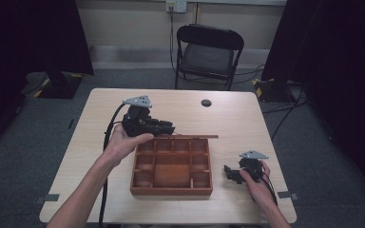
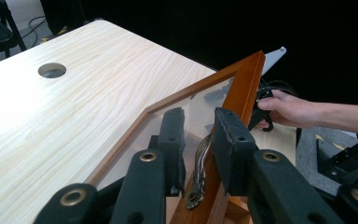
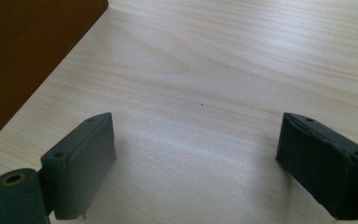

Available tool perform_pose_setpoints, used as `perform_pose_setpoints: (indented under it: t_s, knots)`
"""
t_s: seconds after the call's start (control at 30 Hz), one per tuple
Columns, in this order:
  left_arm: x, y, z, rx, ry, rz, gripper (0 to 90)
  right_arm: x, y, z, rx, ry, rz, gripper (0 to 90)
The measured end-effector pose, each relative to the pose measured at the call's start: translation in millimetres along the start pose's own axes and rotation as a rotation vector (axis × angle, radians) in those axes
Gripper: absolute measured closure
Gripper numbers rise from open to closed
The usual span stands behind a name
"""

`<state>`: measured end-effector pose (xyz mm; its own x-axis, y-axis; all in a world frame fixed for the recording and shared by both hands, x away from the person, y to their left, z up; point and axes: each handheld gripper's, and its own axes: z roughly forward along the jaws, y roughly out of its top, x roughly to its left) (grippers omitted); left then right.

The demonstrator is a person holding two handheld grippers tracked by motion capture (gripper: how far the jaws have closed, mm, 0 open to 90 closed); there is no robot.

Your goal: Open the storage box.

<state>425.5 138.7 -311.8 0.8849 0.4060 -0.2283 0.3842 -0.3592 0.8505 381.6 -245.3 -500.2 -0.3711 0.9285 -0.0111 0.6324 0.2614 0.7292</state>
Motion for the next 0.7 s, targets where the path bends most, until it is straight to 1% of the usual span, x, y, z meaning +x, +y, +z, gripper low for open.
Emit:
perform_pose_setpoints:
  t_s: [0.1,0.13,0.47,0.7]
  knots:
    - [0.7,0.3,-0.2,-0.002,0.003,0.006,73.3,0.0,0.0,0.0,0.0,0.0,0.0,10.7]
    - [0.7,0.2,0.1,-0.006,-0.002,-0.002,73.3,0.0,0.0,0.0,0.0,0.0,0.0,10.7]
    - [3.7,3.3,0.5,-0.01,0.002,-0.005,72.7,0.0,0.0,0.0,0.0,0.0,0.0,10.7]
    - [5.5,5.6,0.9,-0.011,0.005,-0.015,72.9,0.0,0.0,0.0,0.0,0.0,0.0,10.7]
